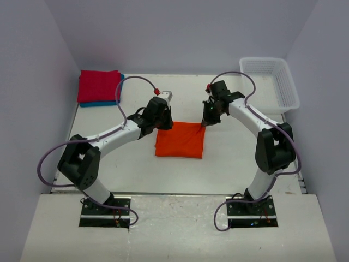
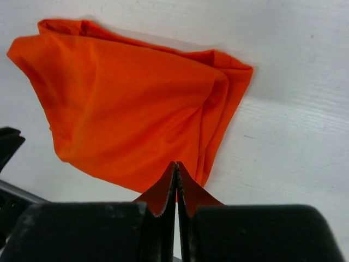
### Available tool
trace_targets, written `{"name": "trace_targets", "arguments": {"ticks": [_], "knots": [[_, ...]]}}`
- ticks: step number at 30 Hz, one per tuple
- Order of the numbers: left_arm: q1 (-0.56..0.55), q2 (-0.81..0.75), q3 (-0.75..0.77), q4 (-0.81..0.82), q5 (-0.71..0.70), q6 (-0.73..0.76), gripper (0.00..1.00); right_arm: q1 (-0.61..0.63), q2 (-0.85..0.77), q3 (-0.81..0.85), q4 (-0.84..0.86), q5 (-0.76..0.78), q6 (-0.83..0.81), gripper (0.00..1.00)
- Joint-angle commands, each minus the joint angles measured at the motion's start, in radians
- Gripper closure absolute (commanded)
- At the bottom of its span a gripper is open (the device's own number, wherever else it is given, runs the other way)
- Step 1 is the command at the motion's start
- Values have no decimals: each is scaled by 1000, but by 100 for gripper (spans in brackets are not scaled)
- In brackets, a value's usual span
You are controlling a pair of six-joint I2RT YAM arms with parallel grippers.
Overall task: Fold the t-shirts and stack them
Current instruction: Smooth out wrinkles on the folded tshirt
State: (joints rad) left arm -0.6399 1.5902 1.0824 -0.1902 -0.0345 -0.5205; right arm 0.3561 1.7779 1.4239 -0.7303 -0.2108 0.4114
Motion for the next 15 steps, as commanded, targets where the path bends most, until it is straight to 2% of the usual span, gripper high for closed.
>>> {"name": "trace_targets", "arguments": {"ticks": [1,4,10,11,13,14,15], "knots": [[2,83,91,-43,-50,30,91,18,17,-16,48,-96,0,100],[3,163,209,-90,-67,45,92,33,51,-3,46,-105,0,100],[23,264,283,-98,-53,54,92,46,77,-25,51,-92,13,100],[28,269,284,-97,-50,60,92,47,71,-37,54,-76,20,96],[34,280,280,-91,-41,66,92,47,52,-72,75,-33,33,82],[39,281,277,-83,-36,73,92,47,45,-75,71,-1,33,70],[42,284,274,-80,-28,76,92,47,46,-77,60,5,29,69]]}}
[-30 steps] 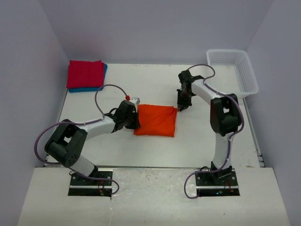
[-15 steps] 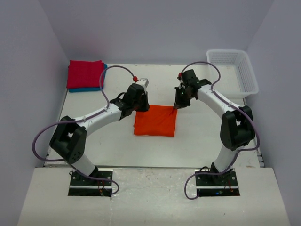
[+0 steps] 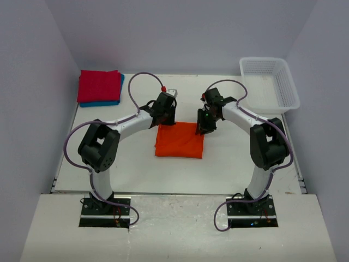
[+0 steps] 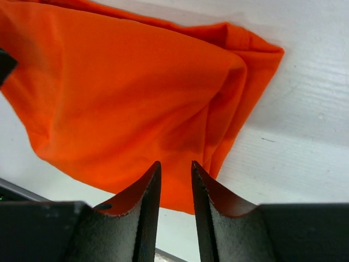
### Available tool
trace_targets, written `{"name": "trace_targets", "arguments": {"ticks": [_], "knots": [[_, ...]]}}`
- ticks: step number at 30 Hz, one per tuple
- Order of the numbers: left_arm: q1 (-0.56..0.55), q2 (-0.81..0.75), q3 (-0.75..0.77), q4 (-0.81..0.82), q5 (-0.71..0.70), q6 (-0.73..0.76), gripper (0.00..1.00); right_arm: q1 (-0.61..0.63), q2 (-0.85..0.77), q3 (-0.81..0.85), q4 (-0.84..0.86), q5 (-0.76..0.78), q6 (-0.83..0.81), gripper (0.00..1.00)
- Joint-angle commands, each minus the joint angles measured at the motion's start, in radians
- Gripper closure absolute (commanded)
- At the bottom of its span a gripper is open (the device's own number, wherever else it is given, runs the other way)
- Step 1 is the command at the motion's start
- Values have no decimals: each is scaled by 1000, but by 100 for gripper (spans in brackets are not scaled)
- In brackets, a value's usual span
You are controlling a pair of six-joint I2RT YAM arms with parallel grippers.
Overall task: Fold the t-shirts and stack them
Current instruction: Smooth out wrinkles on the folded tshirt
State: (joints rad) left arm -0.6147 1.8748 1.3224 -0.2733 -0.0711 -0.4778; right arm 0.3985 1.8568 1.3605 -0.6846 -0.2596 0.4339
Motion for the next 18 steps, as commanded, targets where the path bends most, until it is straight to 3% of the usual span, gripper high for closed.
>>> {"name": "trace_targets", "arguments": {"ticks": [1,13,18], "knots": [[24,3,32,3,10,34,92,5,-33,-17,11,57,6,69],[82,21,17,17,62,65,92,7,-11,-80,46,36,22,73],[95,52,18,20,67,71,92,7,7,-70,49,43,26,94]]}}
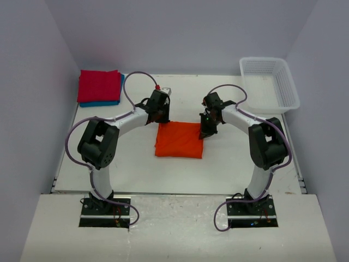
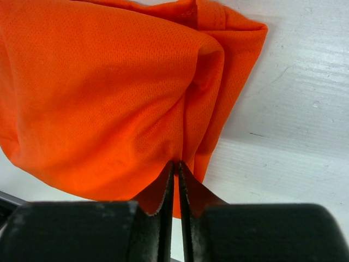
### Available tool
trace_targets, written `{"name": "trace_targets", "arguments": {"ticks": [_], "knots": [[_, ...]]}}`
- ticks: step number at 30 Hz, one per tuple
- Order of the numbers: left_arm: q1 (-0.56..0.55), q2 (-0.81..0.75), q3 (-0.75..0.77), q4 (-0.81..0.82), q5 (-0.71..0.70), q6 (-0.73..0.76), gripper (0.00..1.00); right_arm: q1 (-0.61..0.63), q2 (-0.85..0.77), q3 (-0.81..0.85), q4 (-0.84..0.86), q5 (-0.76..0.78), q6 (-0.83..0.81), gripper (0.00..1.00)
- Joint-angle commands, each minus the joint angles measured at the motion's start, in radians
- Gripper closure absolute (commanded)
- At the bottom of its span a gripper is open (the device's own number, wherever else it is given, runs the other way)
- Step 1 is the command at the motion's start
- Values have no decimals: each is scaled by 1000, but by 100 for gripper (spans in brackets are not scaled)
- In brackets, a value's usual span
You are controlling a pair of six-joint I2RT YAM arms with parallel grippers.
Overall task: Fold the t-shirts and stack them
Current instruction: Smooth out wrinkles on the folded tshirt
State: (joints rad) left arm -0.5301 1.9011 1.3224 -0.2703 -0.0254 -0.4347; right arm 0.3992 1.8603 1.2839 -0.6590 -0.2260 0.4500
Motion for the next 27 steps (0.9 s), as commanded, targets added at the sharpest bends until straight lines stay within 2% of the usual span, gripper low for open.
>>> {"name": "trace_targets", "arguments": {"ticks": [1,3,27], "knots": [[16,30,18,17,21,28,92,6,4,5,25,8,10,97],[22,41,17,22,47,31,92,6,2,3,22,17,12,100],[73,104,5,59,88,51,92,6,-70,-100,27,113,52,100]]}}
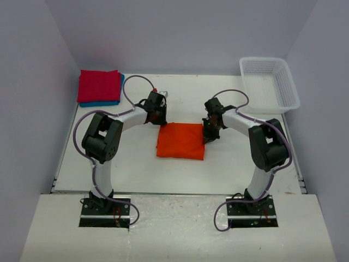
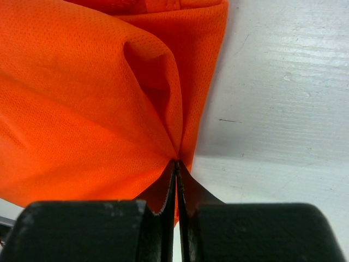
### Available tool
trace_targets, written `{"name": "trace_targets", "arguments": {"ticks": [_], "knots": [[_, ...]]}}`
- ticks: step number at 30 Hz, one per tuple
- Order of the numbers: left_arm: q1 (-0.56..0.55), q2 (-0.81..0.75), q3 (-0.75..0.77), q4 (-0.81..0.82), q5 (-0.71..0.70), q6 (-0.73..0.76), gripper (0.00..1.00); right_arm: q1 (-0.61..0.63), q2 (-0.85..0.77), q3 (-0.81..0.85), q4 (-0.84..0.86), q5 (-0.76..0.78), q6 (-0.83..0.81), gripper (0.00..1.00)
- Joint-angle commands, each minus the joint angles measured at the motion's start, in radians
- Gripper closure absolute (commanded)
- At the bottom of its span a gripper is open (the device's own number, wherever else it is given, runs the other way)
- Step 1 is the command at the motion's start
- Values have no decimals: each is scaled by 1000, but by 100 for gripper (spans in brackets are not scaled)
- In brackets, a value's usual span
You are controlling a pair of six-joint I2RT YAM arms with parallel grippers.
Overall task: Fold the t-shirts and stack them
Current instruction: Smooth out wrinkles on the folded tshirt
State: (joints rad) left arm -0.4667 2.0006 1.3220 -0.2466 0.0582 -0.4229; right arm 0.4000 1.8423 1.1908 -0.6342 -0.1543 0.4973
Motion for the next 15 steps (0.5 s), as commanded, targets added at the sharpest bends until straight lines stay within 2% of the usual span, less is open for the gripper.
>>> {"name": "trace_targets", "arguments": {"ticks": [1,5,11,15], "knots": [[10,-9,-1,39,-10,39,92,5,-54,-5,8,42,1,100],[10,-74,-32,69,-52,45,90,5,-43,24,-13,85,-9,100],[10,-166,-24,43,-222,55,85,3,-28,55,-25,139,-20,100],[10,-207,-17,-34,-282,24,71,-1,-15,78,-47,174,-25,99]]}}
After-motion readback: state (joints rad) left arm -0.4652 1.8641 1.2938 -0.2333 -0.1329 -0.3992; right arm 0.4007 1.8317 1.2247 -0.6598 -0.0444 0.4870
